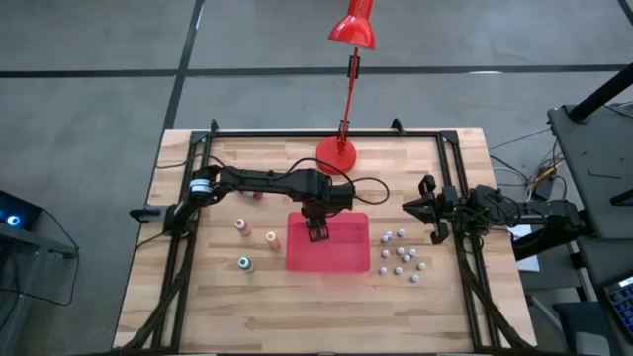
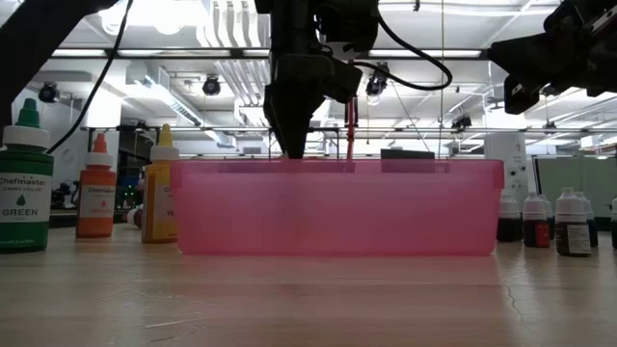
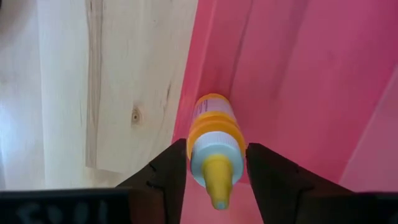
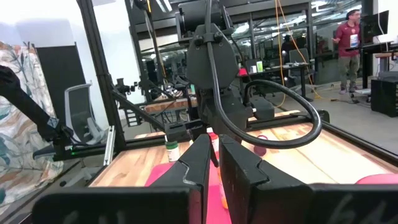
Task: Pick & Place food coloring
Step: Put the top large yellow food coloring bottle into the red bin
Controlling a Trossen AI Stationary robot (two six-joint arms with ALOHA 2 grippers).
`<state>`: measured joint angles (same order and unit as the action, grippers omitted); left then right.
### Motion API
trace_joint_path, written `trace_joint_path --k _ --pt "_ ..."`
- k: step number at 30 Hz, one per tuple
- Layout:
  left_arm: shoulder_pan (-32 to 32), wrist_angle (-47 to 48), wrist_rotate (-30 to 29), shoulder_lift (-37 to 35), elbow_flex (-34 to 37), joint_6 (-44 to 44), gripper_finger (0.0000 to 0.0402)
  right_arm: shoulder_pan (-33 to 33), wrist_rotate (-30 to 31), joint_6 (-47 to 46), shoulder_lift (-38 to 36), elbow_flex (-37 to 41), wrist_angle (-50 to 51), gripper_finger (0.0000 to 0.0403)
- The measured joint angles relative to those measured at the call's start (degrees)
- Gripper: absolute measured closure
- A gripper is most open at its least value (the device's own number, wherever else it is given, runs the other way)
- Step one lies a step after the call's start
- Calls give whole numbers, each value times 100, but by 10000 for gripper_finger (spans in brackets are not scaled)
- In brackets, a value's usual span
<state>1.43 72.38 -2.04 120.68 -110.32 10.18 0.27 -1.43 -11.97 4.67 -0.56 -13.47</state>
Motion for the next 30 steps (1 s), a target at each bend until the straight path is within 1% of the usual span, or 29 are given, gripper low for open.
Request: trace_joint_path --k 3,8,16,18,25,27,30 --pt "0 2 68 0 0 4 243 -2 0 -2 0 0 0 374" --pt "-1 117 444 0 -102 11 231 0 0 -2 0 0 0 374" --pt "24 395 445 -8 -530 -46 232 0 2 -1 0 0 0 374" --pt "33 539 356 -9 -655 -54 232 0 2 0 0 0 0 374" --pt "73 1462 -346 -9 -1226 -112 232 0 2 0 0 0 0 374" --pt "131 1596 -490 -29 -1363 -111 232 0 0 -2 0 2 0 374" --pt "276 1645 -651 -140 -1389 -112 232 -1 2 -2 -2 0 -2 374"
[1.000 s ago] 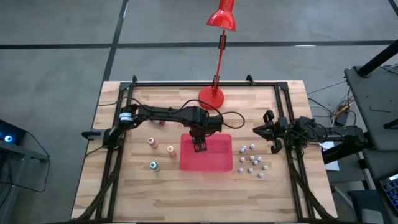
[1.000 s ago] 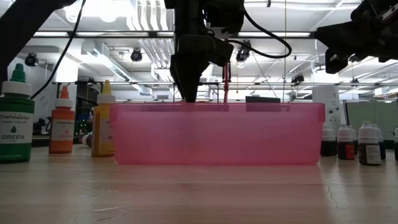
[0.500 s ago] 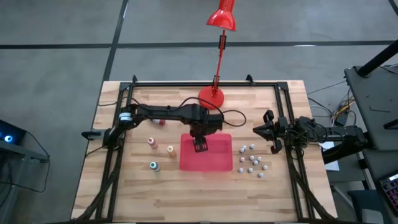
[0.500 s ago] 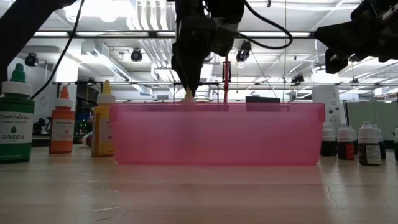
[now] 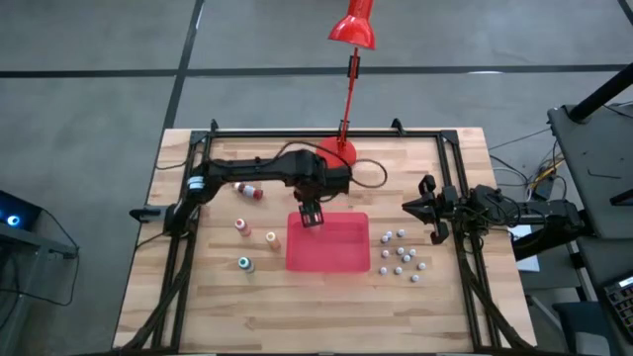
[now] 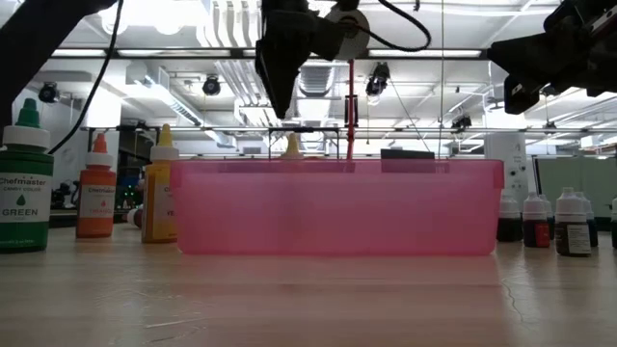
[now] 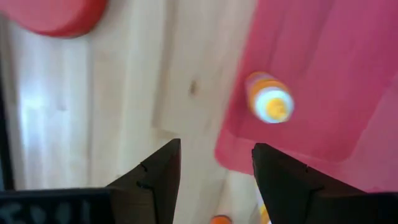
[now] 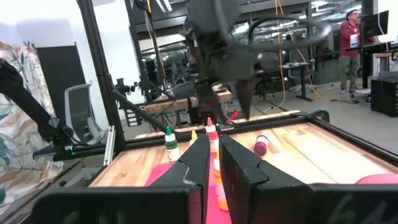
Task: Pick & Place food coloring
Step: Put the top large yellow food coloring bottle into the red bin
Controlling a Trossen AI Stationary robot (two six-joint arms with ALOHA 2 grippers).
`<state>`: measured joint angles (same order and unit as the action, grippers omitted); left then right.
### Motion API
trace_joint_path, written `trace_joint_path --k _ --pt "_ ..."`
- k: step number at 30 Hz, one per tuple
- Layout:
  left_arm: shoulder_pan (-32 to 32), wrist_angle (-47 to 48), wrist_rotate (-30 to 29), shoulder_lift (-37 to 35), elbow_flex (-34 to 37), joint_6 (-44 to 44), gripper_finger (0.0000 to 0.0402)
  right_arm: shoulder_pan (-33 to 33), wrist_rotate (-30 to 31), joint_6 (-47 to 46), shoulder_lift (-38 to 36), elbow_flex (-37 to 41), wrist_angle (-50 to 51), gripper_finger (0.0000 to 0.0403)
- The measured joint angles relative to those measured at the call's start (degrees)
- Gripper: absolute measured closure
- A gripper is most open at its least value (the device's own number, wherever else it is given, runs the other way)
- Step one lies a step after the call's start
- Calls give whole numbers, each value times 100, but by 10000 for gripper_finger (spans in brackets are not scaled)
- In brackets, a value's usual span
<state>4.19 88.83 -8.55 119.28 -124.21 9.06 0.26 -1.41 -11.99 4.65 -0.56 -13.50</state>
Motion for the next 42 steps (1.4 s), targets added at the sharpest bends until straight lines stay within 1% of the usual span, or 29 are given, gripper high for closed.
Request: trace_joint_path --k 6,12,17,23,27,32,37,42 --pt "274 85 -74 -394 292 153 232 -1 -10 -2 2 0 1 374" --pt "286 55 -60 -981 735 380 232 0 -17 -2 1 0 -1 374" --pt "189 -191 -58 -1689 1438 786 232 2 -12 -2 2 1 -2 374" --pt "93 -640 -56 -2693 2486 1218 232 1 -11 -2 2 0 -2 374" --pt "39 -694 -51 -3276 3079 1447 232 1 -10 0 2 1 -3 374" --pt "17 -748 -3 -3822 3631 1622 232 2 -9 0 -1 0 -28 374" --pt "17 -1191 73 -4136 4075 1716 232 1 2 2 2 0 -33 374" --pt "15 -1673 277 -4080 4228 1612 232 1 4 2 2 1 -37 374"
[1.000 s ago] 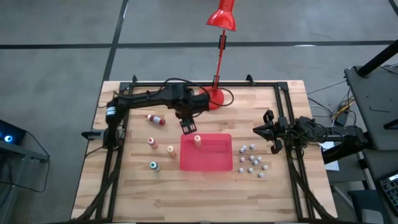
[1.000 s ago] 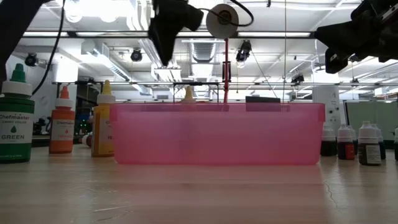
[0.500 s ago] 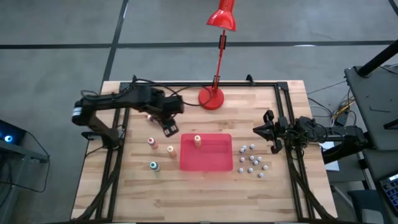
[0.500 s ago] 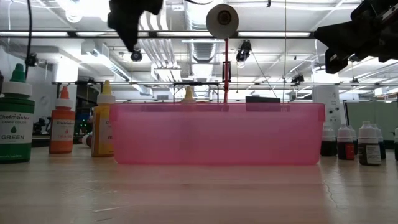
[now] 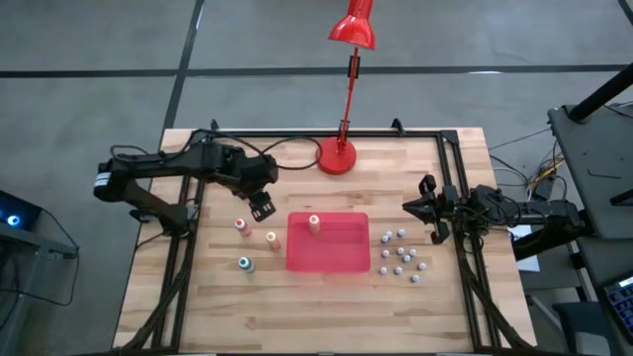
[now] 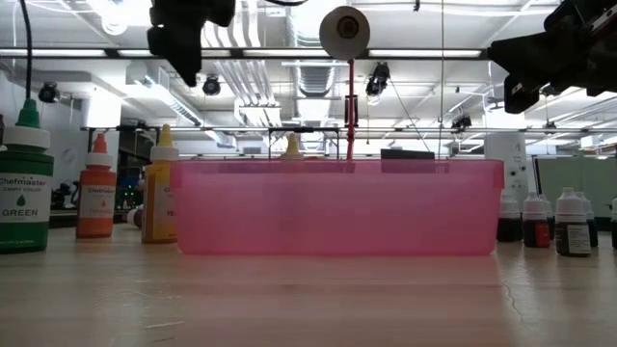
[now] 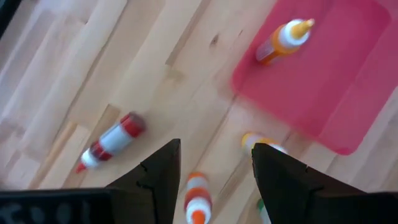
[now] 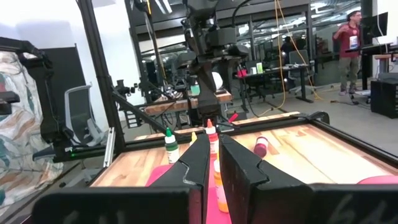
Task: Pick & Place food coloring
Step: Put the top large yellow food coloring bottle into the red bin
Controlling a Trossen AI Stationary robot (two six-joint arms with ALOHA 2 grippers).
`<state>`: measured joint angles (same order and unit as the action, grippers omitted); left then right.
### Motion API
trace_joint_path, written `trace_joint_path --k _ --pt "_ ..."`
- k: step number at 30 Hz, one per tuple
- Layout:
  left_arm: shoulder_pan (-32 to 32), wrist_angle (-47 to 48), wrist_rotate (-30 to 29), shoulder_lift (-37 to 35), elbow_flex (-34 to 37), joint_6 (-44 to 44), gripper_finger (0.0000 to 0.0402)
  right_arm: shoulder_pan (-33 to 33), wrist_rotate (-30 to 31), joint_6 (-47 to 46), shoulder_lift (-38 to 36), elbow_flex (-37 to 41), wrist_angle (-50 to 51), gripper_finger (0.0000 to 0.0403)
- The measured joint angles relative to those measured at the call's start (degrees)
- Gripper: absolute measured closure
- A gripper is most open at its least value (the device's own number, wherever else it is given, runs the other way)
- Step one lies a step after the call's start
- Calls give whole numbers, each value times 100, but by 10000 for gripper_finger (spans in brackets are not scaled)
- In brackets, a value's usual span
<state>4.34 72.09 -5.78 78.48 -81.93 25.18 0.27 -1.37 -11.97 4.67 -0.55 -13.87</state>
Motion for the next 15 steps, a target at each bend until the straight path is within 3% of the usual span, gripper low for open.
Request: trace_joint_path --k 6,15 --pt "0 -402 320 400 -106 -274 232 0 0 -2 0 1 -2 374" --pt "-4 -417 528 1249 -830 -848 232 0 -3 -2 0 -1 -2 374"
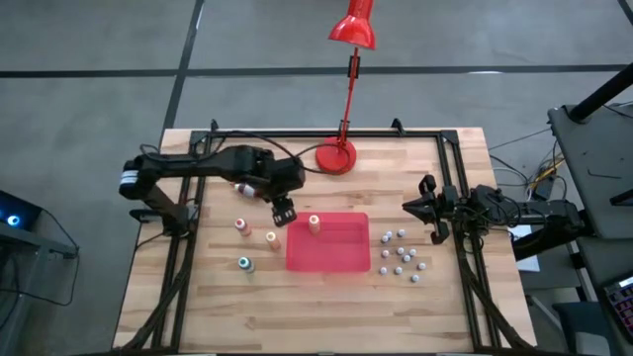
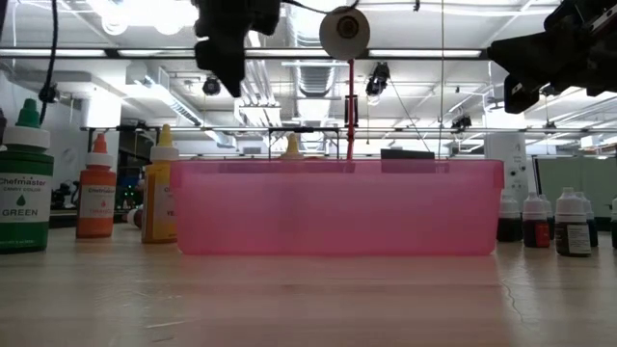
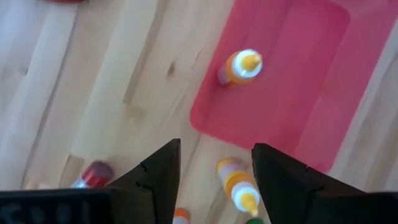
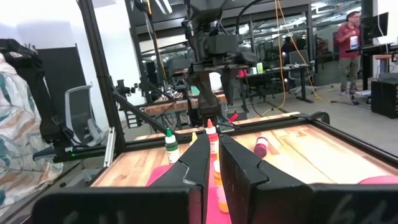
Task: Pick & Place food coloring
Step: Put the top large yellow food coloring bottle into the red bin
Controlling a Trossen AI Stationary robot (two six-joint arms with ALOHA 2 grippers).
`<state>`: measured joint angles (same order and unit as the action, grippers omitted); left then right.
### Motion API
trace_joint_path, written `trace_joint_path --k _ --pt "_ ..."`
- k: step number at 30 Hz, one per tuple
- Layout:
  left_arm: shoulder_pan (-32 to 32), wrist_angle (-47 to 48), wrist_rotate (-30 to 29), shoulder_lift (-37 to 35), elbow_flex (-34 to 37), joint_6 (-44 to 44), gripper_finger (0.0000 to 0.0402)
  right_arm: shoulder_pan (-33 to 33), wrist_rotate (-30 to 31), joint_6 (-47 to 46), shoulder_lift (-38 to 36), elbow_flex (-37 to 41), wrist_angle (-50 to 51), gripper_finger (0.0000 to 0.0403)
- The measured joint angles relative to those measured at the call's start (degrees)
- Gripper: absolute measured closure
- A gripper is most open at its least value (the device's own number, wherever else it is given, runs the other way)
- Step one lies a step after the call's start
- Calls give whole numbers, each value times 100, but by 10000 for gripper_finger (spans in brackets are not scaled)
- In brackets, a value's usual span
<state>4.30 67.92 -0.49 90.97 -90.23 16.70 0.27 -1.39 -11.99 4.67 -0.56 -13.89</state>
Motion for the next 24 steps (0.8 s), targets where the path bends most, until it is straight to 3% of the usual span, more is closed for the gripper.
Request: trace_joint_path --k 12,24 --pt "-160 3 304 930 -629 -941 232 -2 -4 0 0 0 0 374" --pt "-341 -198 306 1452 -711 -1059 232 0 -8 0 -1 0 8 374"
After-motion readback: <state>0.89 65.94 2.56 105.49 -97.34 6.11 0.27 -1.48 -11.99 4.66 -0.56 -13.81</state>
